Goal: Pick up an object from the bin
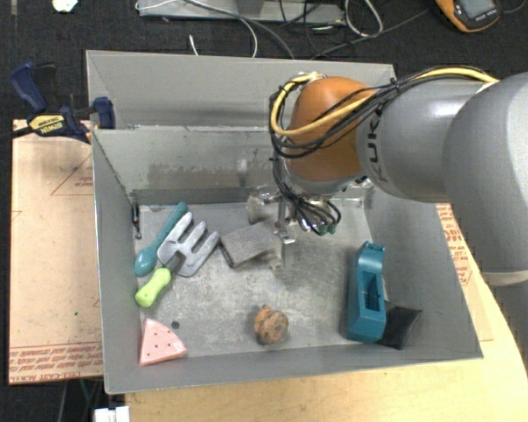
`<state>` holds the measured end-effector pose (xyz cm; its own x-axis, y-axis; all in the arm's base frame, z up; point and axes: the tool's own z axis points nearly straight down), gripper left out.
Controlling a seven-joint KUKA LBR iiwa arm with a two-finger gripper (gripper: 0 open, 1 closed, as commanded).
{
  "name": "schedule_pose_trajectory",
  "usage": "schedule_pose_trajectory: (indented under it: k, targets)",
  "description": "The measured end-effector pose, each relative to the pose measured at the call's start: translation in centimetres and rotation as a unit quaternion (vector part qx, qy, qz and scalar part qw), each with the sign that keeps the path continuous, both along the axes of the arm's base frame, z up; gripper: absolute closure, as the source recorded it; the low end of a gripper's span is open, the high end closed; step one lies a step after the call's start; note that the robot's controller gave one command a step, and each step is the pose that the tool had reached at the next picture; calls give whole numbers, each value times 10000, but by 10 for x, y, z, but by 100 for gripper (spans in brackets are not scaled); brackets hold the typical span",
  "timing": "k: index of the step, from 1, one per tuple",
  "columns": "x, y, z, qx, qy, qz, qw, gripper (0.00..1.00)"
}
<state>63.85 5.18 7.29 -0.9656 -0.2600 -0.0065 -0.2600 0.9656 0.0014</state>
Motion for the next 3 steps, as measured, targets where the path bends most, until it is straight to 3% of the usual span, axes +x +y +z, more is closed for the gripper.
schedule_pose_trajectory:
  k: [1, 2, 3]
  targets:
    - [-7, 2, -4, -3, 1, 33, 10000, 0]
    - [18, -22, 0, -10, -42, 987, 9951, 100]
    - [18, -22, 0, -9, -42, 987, 9951, 100]
